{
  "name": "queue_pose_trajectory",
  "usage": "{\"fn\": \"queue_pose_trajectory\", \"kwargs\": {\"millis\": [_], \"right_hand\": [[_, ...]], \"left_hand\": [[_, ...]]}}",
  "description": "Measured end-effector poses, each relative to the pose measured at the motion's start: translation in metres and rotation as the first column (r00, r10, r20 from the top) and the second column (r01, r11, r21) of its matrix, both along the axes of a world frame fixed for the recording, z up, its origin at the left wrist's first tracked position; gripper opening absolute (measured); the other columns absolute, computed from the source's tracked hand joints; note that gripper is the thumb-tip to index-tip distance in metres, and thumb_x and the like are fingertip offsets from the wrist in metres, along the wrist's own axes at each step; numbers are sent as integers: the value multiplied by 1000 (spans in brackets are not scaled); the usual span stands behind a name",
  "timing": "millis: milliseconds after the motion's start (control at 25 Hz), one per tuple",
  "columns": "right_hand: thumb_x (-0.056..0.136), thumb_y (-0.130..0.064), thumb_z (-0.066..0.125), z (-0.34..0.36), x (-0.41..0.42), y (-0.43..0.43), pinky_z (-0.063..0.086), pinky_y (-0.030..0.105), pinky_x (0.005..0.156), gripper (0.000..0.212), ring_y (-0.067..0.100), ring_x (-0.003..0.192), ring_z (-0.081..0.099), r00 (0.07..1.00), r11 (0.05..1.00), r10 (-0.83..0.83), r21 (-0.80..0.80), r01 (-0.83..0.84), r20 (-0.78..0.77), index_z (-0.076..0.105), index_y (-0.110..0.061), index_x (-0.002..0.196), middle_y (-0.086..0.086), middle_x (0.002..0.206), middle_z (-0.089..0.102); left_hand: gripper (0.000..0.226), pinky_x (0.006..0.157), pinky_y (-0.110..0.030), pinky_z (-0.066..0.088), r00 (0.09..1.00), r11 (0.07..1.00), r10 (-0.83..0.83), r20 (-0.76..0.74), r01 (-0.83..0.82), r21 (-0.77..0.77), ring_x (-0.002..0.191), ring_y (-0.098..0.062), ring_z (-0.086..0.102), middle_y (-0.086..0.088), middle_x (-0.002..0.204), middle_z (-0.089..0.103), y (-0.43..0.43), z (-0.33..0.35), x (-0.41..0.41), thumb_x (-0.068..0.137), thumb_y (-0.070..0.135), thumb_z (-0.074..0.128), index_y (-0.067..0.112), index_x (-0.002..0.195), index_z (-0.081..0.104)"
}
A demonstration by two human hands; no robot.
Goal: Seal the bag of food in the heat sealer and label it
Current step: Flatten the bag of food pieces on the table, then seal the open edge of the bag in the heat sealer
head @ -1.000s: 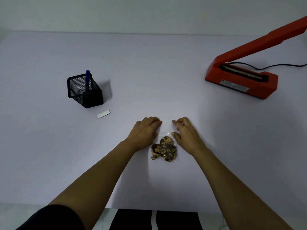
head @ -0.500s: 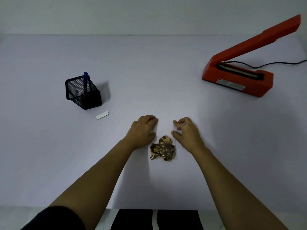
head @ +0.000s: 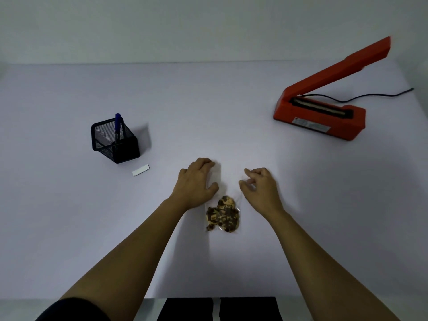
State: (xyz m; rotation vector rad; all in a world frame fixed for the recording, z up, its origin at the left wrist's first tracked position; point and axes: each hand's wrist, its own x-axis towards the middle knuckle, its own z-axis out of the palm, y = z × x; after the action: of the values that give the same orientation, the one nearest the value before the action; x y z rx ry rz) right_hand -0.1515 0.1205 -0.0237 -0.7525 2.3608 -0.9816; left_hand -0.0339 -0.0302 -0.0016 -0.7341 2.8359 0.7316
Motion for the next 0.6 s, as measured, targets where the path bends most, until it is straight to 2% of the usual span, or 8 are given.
{"fn": "queue_pose_trajectory", "kwargs": {"millis": [80, 160, 320, 520, 600], "right_hand": [[88, -19, 60, 8, -12, 3, 43, 18, 84, 41, 13, 93, 57, 998, 998, -55, -28, 54, -34, 54, -3, 126, 11, 120, 51], [89, -17, 60, 17, -29, 9, 43, 19, 84, 39, 14, 93, 56, 992, 993, -109, -41, 107, -64, 54, -3, 125, 13, 120, 51], [88, -14, 59, 33, -85, 30, 41, 23, 86, 39, 24, 105, 58, 951, 958, -286, -57, 281, -117, 51, -4, 126, 15, 125, 50], [83, -14, 64, 34, -179, 67, 39, 41, 101, 62, 36, 120, 45, 841, 857, -506, -5, 515, -193, 32, 2, 135, 24, 132, 40], [81, -10, 65, 33, -203, 78, 36, 41, 103, 68, 37, 123, 41, 814, 829, -545, 20, 559, -201, 28, 3, 136, 25, 134, 37]], "left_hand": [[65, 99, -41, 35, 996, 1000, 28, -84, -28, -6, 127, -22, 41, -5, 142, 39, 0, 15, -17, 80, 41, 45, 10, 138, 40], [59, 100, -41, 34, 988, 999, 41, -150, -40, 12, 129, -22, 39, -7, 143, 39, 3, 27, -42, 86, 34, 51, 9, 137, 40], [58, 106, -38, 32, 981, 994, 36, -190, -15, 107, 133, -24, 36, -9, 145, 38, 21, 37, -109, 88, 25, 57, 5, 139, 38], [63, 112, -34, 24, 986, 949, 133, -102, -97, 301, 139, -25, 28, -13, 152, 28, 39, 35, -197, 90, 19, 55, 4, 144, 25], [64, 112, -33, 23, 983, 931, 179, -40, -156, 331, 141, -26, 24, -13, 154, 24, 42, 34, -222, 91, 15, 52, 4, 146, 20]]}}
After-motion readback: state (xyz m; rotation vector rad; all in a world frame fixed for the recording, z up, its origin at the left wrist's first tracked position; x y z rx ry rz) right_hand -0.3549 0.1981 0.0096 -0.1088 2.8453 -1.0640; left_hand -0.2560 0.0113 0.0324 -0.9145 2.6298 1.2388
